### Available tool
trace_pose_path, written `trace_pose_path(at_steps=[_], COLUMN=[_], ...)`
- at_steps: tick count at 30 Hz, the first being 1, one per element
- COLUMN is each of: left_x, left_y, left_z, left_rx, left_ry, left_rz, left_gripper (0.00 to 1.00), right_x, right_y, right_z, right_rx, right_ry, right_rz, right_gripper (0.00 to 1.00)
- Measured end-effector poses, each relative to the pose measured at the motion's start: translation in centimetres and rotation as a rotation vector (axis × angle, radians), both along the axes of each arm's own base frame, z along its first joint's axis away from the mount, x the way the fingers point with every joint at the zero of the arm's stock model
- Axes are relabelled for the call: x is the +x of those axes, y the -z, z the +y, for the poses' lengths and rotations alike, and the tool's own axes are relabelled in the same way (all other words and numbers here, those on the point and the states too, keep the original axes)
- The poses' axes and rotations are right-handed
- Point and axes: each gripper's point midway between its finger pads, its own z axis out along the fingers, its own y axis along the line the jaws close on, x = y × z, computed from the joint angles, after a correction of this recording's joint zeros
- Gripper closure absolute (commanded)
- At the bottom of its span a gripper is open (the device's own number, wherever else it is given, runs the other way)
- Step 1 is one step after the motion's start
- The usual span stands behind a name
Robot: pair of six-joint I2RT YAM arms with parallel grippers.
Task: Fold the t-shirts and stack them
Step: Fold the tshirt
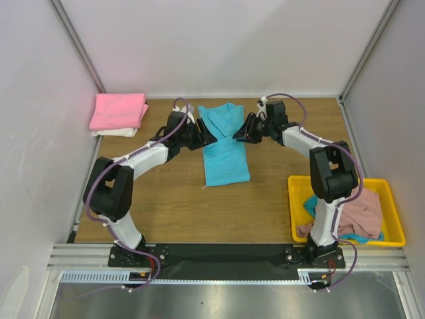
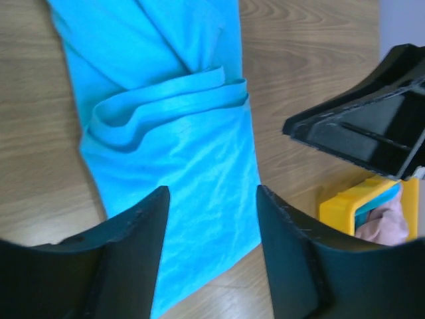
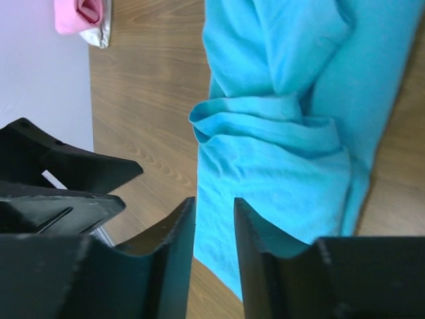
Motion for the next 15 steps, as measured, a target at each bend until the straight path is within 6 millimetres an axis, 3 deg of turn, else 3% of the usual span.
trace_pose_path(at_steps=[4,11,15], left_x=[1.0,2.7,3.2], left_y=[0.8,3.9,6.7], left_z=[-1.0,-2.1,-2.3], left_rx=[-0.066,-0.126,-0.12], left_ry=[-0.016,-0.055,-0.067], left_rz=[0.002,0.04,0.082], left_gripper=[0.54,0.57,0.58], right_x=[1.1,2.2,2.7], right_y=[0.7,3.8,5.4], right_z=[1.4,2.2,2.0], right_rx=[0.028,0.025,0.012], right_ry=[-0.014,-0.017,-0.003], right_rz=[-0.019,0.003,0.014], right_gripper=[0.7,0.77,0.78])
